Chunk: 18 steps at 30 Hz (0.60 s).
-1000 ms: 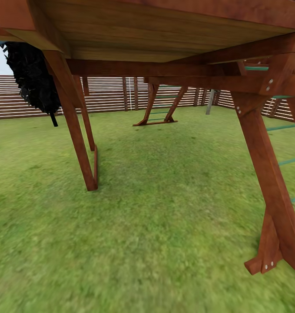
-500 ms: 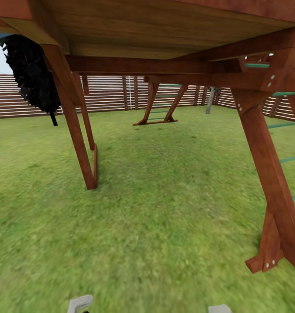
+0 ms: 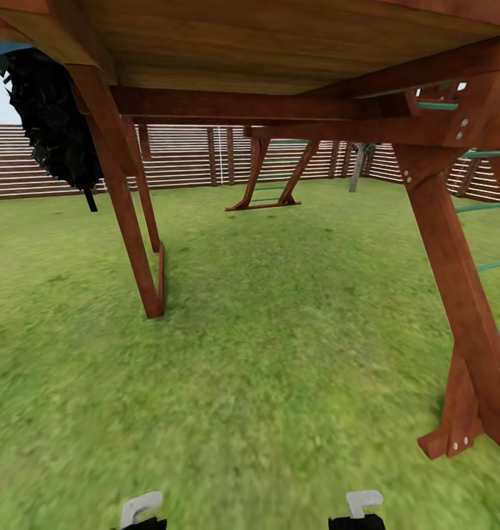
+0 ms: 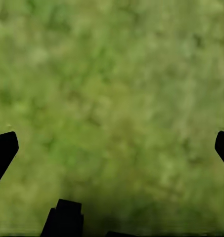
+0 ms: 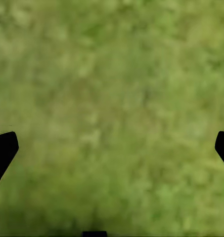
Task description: Take the three Easter eggs out of the wicker basket on the lawn in the garden, then place them on the lawn next to a single tree (choose any tree) so that all three eggs are next to the same tree and none are left in the basket.
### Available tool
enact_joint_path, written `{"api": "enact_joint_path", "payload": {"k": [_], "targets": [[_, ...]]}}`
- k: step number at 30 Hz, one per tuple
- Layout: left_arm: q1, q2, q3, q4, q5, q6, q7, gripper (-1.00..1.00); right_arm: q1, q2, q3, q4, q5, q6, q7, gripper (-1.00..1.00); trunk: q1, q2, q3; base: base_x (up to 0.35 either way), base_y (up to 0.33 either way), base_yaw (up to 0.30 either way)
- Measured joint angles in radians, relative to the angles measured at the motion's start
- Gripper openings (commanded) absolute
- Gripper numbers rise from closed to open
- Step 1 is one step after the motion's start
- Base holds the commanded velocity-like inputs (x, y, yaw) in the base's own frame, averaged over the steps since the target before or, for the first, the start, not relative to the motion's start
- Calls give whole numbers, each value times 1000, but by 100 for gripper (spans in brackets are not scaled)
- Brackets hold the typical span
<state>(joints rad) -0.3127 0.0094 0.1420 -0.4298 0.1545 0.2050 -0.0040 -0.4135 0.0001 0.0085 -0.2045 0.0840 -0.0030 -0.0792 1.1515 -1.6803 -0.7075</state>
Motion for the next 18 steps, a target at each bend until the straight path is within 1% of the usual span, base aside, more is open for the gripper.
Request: {"api": "enact_joint_path", "payload": {"k": [2, 5, 10, 13, 17, 18], "targets": [[0, -12, -1, 10, -3, -1, 3, 100, 1, -1, -1, 2, -1, -2, 0, 100, 7, -14, -6, 185, 0, 0], [0, -18, -3, 14, -4, -1, 4, 100, 3, -1, -1, 3, -2, -2, 0, 100, 19, -35, -16, 279, 0, 0], [0, -19, -2, 15, -3, -1, 3, 100, 4, -1, -1, 3, 1, -11, 0, 100, 38, -70, -31, 312, 0, 0], [0, -18, -2, 15, -2, 0, -2, 100, 6, 1, 0, 12, 2, -48, 1, 100, 49, -91, -41, 315, 0, 0], [0, -18, -2, 16, 0, 1, -4, 100, 7, 0, 0, 22, 2, -72, 1, 100, 65, -119, -53, 314, 0, 0], [0, -18, -2, 16, 0, 1, -4, 100, 7, 0, 0, 24, 2, -76, 1, 100, 65, -119, -53, 314, 0, 0]]}}
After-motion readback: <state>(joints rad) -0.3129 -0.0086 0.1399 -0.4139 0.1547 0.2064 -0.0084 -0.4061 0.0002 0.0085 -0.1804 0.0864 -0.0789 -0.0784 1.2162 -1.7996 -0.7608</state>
